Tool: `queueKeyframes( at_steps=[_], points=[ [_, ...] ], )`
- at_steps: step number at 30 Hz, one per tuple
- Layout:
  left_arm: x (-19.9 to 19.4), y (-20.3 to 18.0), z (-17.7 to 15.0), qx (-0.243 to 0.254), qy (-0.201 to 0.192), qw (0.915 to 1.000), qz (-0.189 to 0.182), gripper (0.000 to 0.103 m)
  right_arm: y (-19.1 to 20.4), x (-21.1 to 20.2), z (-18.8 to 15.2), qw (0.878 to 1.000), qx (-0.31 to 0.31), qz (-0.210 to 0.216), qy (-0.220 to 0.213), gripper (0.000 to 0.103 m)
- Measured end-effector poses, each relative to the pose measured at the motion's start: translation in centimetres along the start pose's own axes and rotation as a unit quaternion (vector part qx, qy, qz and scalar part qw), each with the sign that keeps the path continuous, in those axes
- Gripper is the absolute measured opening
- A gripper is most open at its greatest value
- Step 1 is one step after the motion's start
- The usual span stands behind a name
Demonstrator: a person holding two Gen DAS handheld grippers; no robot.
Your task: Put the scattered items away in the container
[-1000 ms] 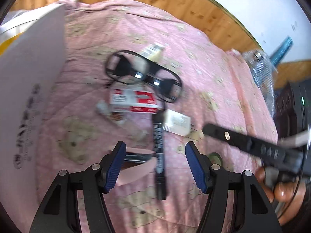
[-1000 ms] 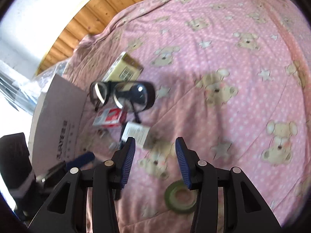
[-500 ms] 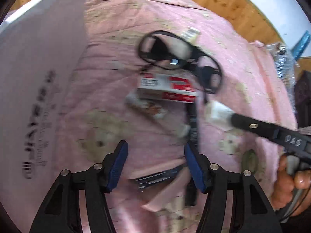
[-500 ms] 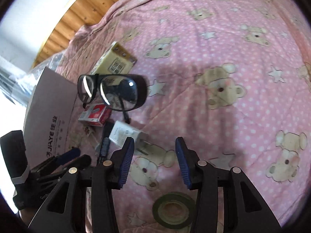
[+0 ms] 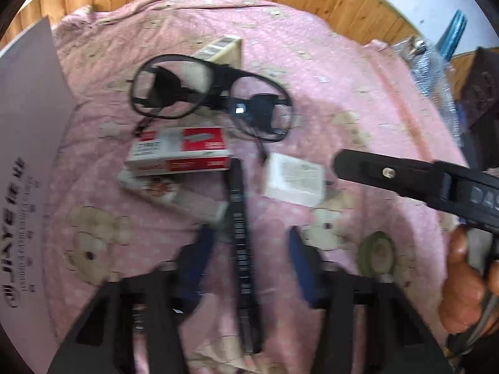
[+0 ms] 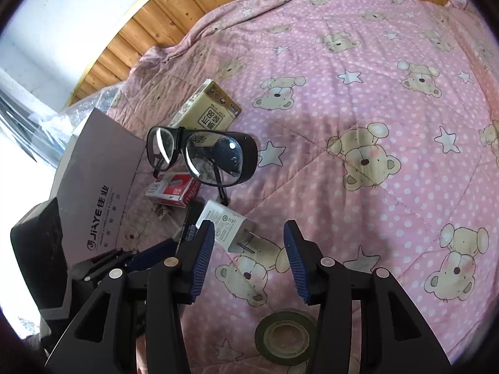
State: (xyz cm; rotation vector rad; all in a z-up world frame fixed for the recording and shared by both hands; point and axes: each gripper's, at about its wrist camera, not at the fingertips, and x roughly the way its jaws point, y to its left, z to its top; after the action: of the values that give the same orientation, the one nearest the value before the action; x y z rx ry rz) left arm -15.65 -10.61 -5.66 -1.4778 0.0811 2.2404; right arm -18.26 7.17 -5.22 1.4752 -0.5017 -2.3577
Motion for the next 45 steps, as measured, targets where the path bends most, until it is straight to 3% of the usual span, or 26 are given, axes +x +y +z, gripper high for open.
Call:
queueKeyframes(
  at_steps=[2,6,11,12,13,14,16,20,23,29,32,45],
  points=[
    [-0.5,1.3,-0.2,-0.020,0.003,0.9997,-0.013,0.015,0.7,0.4,0.0,1.000,-0.024,0.004,0.004,0.053],
    [-1.3,3.0,-0.4,-0.051,0.006,0.9981,-0.034,0.015,2.7,1.3,0.2,0.995,-0.096,-0.011,0.009,0.059],
    [-0.9,2.8,-0.4,-0.042,-0.001,0.9979,-0.050,0.025,4.8,3.8,0.3,0.983,-0.177,-0.036,0.019,0.062],
    [-0.5,2.7,-0.4,-0.033,-0.002,0.9982,-0.049,0.026,4.6,4.2,0.4,0.983,-0.175,-0.040,0.027,0.052],
    [-0.1,2.6,-0.5,-0.024,-0.002,0.9987,-0.045,0.025,4.3,4.3,0.5,0.985,-0.165,-0.035,0.036,0.049],
    [0.6,2.4,-0.4,-0.018,0.000,0.9989,-0.044,0.016,3.9,3.9,0.5,0.987,-0.153,-0.035,0.038,0.046],
    [1.1,2.4,-0.2,-0.026,0.004,0.9984,-0.051,0.014,3.3,3.2,0.5,0.990,-0.129,-0.035,0.041,0.040],
    [-0.7,2.4,-1.1,-0.033,-0.005,0.9971,-0.068,0.014,1.1,0.3,0.1,0.997,-0.063,-0.025,0.025,0.039],
    [0.1,2.0,-1.3,-0.029,0.002,0.9976,-0.063,0.015,-0.4,0.1,-0.9,0.998,-0.037,-0.032,0.027,0.039],
    [0.2,1.6,-2.0,-0.006,0.000,0.9991,-0.043,0.017,0.5,1.1,-1.8,0.996,-0.069,-0.053,0.028,0.044],
    [-0.2,1.5,-2.3,-0.003,-0.004,0.9993,-0.037,0.014,0.9,1.2,-1.9,0.993,-0.091,-0.070,0.028,0.038],
    [-2.3,-0.3,-0.8,-0.034,-0.037,0.9966,-0.065,0.014,0.6,-2.2,-2.8,0.999,-0.038,-0.036,0.001,0.036]
  ],
)
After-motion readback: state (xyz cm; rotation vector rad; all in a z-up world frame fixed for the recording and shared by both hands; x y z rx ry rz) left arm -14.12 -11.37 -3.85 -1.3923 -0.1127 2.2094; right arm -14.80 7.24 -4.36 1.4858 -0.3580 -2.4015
